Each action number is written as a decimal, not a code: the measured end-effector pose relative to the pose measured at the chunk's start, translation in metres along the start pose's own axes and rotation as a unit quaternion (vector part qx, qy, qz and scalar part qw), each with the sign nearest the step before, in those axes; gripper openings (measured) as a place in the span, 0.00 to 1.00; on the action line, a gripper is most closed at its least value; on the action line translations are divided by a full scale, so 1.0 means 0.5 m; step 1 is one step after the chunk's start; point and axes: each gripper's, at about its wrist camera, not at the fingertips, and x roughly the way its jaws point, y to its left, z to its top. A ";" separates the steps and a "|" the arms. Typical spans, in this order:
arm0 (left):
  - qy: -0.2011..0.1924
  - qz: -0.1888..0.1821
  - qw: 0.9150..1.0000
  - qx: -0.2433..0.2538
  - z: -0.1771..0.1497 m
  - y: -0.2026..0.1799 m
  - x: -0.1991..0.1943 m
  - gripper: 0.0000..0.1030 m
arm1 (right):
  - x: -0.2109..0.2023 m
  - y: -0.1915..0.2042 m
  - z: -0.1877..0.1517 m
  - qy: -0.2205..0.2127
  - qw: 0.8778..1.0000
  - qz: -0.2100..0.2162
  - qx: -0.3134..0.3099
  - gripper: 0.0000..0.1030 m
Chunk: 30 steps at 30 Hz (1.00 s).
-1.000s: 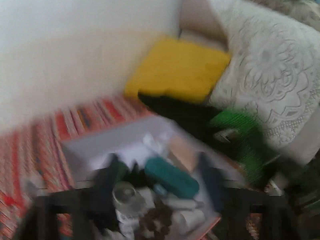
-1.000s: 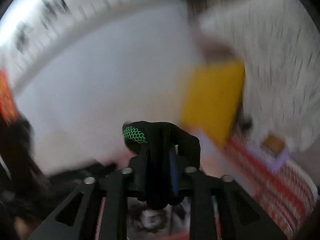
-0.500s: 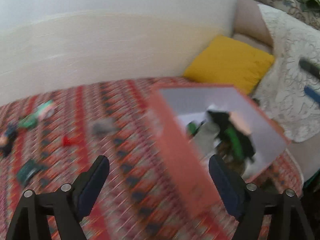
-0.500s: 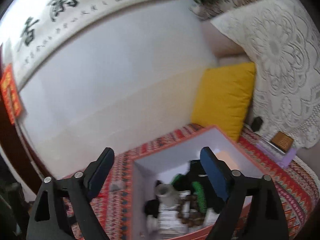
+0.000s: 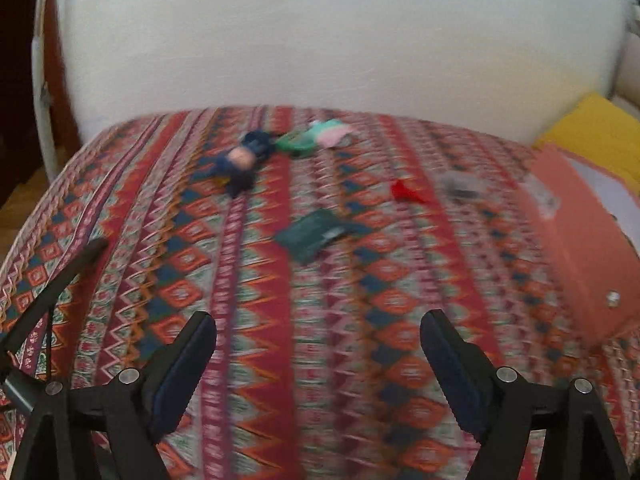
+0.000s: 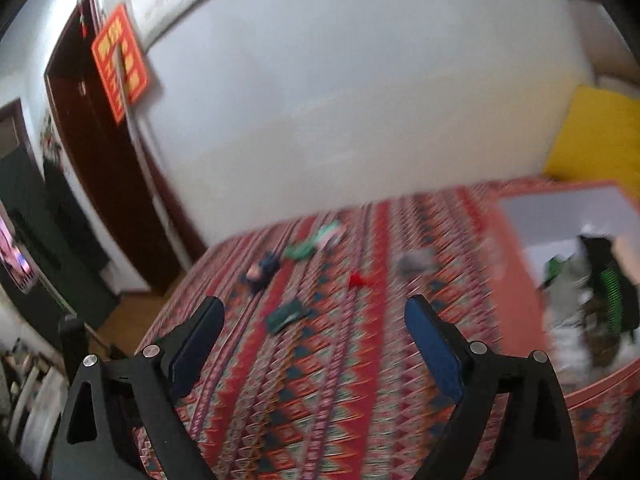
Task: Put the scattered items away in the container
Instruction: 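Swing both open tools back over the green packet and clear plastic box, then grasp the dark green packet with left tool while right tool grasps clear box of black pieces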
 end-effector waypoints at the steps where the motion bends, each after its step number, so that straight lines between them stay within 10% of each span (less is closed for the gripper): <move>1: 0.005 -0.005 1.000 0.002 0.004 0.016 0.018 0.85 | 0.032 0.013 -0.010 0.016 1.000 0.004 0.003 0.91; 8: 0.048 -0.045 0.998 0.000 0.068 0.030 0.170 0.85 | 0.228 0.011 -0.040 0.104 0.993 -0.005 0.046 0.90; 18: 0.122 -0.023 0.991 0.057 0.126 -0.057 0.405 0.85 | 0.356 -0.178 0.029 0.093 0.982 -0.141 0.084 0.90; 30: 0.063 -0.003 0.993 0.097 0.094 -0.066 0.439 0.88 | 0.568 -0.276 0.024 0.138 0.959 -0.246 0.000 0.91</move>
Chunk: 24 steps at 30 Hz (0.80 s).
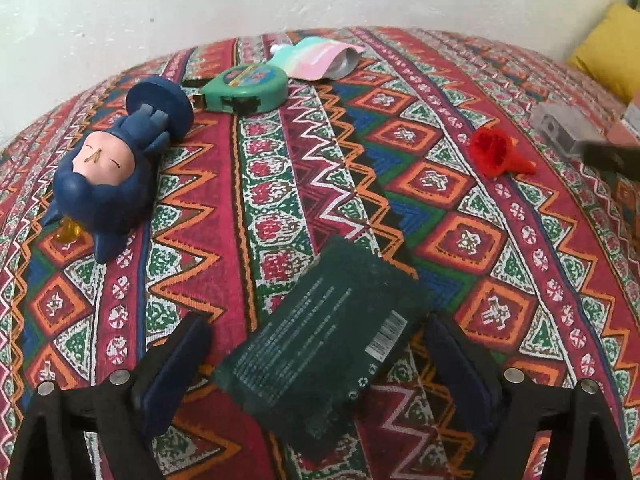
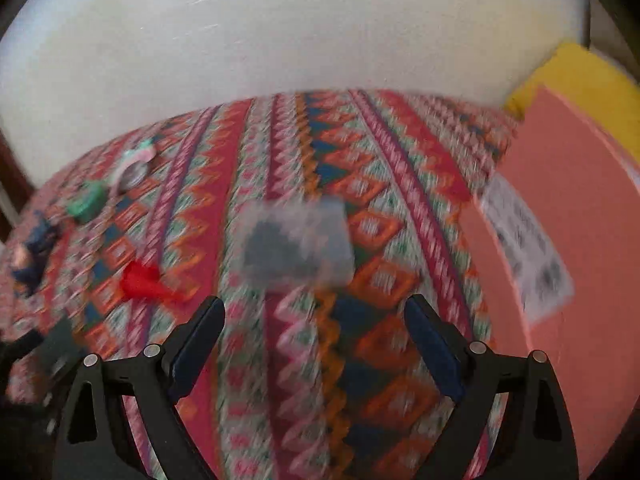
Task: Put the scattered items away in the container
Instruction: 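Grasp the dark green packet with left tool while right tool grasps clear box of black pieces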
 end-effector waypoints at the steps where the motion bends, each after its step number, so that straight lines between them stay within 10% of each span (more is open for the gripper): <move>1: -0.001 0.000 1.000 0.001 0.000 0.000 0.000 0.88 | 0.011 0.001 0.014 -0.006 1.000 -0.007 -0.004 0.91; 11: -0.003 0.002 1.000 0.000 0.009 0.000 0.002 0.83 | 0.066 0.033 0.050 0.015 0.999 0.014 -0.030 0.72; 15: -0.006 -0.005 1.000 -0.012 -0.019 -0.017 -0.028 0.45 | 0.006 0.035 -0.014 0.019 0.998 0.048 -0.032 0.72; 24: 0.001 -0.048 0.996 -0.076 -0.131 -0.031 -0.126 0.44 | -0.160 0.065 -0.218 0.045 0.988 0.135 -0.063 0.72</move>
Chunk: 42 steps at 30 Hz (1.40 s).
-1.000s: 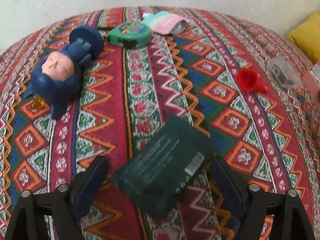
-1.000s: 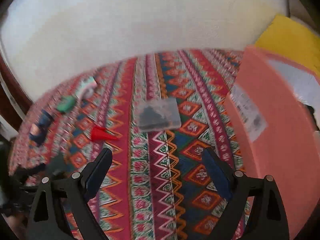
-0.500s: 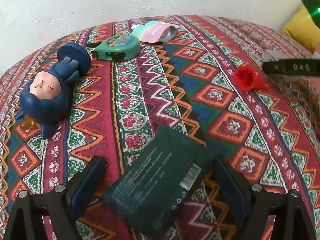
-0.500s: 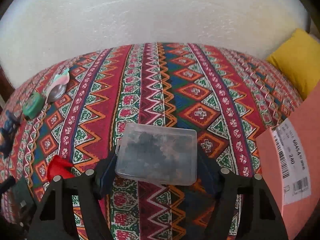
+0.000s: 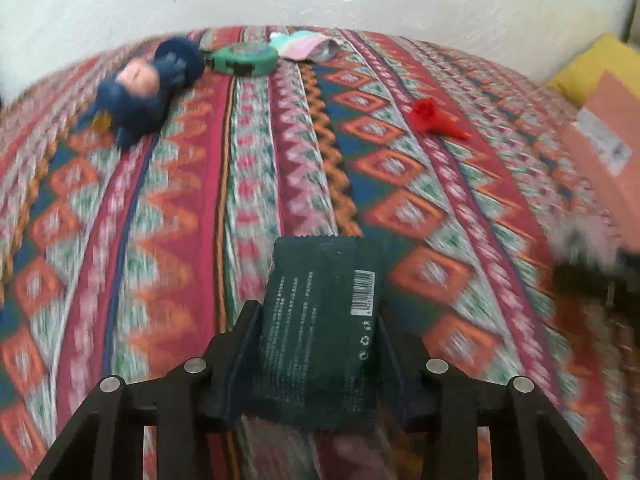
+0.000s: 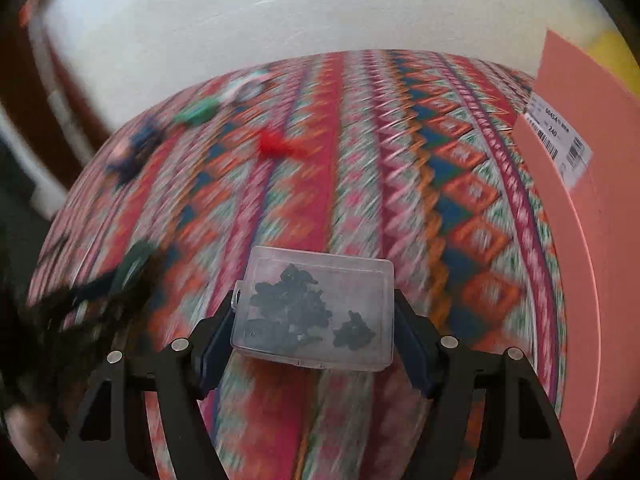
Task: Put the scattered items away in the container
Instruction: 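Grasp the dark green packet with left tool while right tool grasps clear box of black pieces, then carry the green packet with left tool while right tool carries clear box to pink box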
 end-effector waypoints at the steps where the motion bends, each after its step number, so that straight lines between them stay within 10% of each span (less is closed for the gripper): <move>1: 0.001 -0.007 1.000 -0.011 -0.015 0.003 -0.017 0.44 | -0.017 0.023 -0.027 0.000 1.000 0.004 -0.019 0.72; 15: -0.040 -0.015 0.998 -0.038 -0.172 -0.016 -0.200 0.44 | -0.231 0.220 -0.250 -0.033 0.987 0.071 -0.143 0.72; 32: -0.170 -0.005 0.985 -0.013 -0.162 -0.102 -0.485 0.45 | -0.451 0.161 -0.271 -0.132 0.977 0.101 -0.132 0.72; 42: -0.250 -0.070 0.965 0.038 -0.098 -0.245 -0.617 0.45 | -0.674 0.085 -0.267 -0.252 0.957 0.109 -0.091 0.72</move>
